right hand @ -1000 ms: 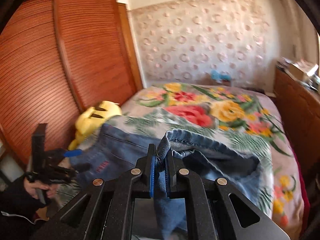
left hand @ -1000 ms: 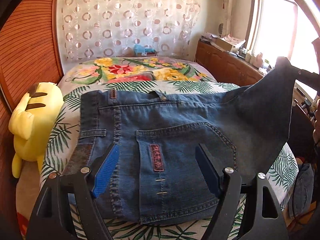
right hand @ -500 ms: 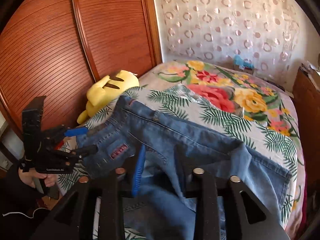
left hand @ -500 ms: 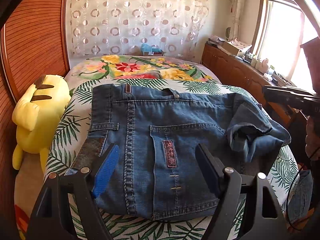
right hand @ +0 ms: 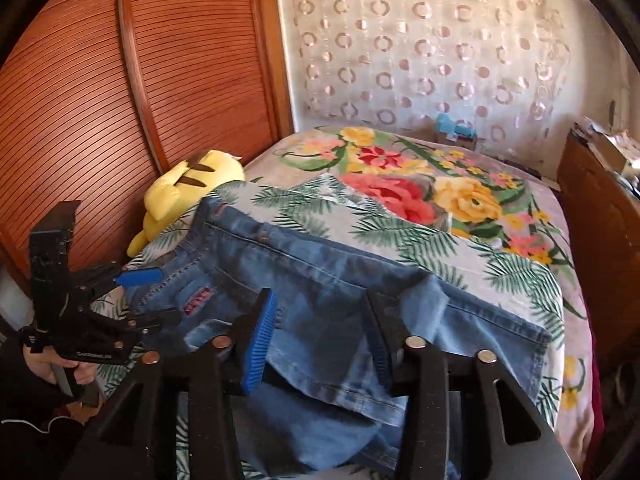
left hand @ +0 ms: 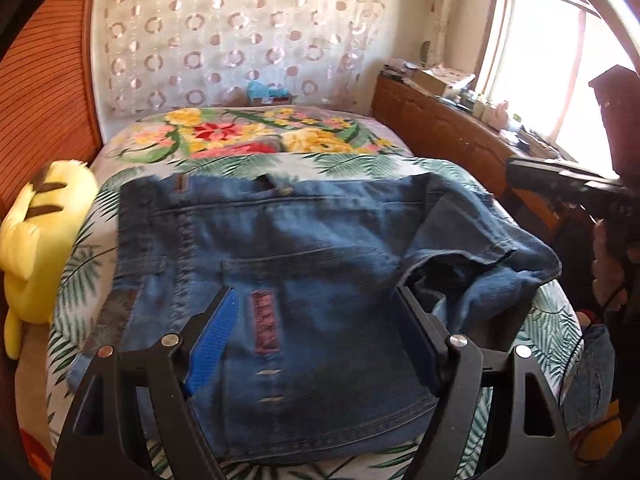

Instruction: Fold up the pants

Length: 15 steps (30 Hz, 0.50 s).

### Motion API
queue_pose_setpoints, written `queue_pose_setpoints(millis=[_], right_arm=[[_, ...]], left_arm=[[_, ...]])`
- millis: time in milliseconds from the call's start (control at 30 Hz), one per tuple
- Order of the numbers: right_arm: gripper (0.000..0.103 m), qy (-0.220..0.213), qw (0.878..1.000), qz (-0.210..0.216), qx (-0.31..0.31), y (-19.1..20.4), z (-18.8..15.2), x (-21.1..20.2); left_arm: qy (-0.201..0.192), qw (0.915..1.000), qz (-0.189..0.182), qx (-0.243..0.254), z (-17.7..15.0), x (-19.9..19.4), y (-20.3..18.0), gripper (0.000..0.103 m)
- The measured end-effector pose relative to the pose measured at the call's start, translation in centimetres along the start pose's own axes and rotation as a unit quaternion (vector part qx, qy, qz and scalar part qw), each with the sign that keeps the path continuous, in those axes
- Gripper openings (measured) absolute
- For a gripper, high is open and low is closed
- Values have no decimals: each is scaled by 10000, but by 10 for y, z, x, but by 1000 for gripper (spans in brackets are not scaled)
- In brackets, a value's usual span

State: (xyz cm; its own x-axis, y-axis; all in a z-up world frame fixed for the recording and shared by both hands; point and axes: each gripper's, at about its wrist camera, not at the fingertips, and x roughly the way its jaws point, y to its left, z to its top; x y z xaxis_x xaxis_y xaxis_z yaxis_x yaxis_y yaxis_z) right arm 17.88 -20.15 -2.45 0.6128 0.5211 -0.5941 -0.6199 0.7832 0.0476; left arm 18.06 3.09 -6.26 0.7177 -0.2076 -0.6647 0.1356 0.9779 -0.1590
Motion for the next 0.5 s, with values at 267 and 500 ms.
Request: queue_pose_setpoints(millis=[267,500], right_arm=[[55,305,9984,-326,349,-20,-23,9],[55,725,9947,-171,703,-32,-39,33]], left_arm=[[160,9981,-541,242,6,20,-27,61],[647,9938,-883,194,-6,44,-35,39]])
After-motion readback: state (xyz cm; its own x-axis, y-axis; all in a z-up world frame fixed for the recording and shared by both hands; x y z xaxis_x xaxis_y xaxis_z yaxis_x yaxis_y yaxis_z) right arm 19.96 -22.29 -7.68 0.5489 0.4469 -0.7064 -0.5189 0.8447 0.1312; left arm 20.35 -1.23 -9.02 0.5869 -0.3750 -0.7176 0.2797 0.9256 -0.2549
